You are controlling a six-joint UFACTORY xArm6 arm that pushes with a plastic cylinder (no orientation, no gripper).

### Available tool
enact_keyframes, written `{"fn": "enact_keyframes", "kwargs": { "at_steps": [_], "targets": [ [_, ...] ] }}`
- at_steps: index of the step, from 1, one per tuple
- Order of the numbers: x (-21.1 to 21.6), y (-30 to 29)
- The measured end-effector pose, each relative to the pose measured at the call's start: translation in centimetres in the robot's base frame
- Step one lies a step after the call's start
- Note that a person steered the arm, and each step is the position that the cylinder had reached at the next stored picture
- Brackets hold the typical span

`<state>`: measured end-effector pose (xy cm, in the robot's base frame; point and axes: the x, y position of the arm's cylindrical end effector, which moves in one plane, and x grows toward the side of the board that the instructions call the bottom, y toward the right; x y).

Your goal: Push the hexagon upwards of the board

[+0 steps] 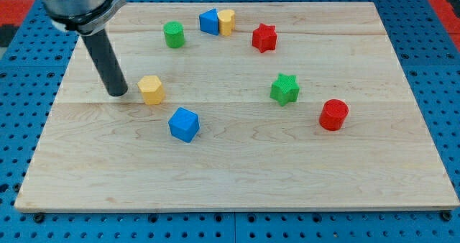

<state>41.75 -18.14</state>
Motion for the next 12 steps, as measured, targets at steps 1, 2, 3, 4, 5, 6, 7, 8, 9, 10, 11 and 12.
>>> {"fn": "enact_keyframes", "kwargs": {
  "at_steps": [1, 2, 3, 4, 5, 6, 7, 8, 9, 10, 11, 12],
  "targets": [
    [0.0, 0.0],
    [0.0, 2.9],
    [0.0, 8.1],
    [0.0, 12.2],
    [0.0, 13.6],
    [-1.1, 12.9],
    [-2.5, 8.3],
    [-1.7, 4.9],
    [11.0, 5.3],
    [12.8, 5.3],
    [12.6, 6.9],
    [11.3, 11.4]
  ]
}}
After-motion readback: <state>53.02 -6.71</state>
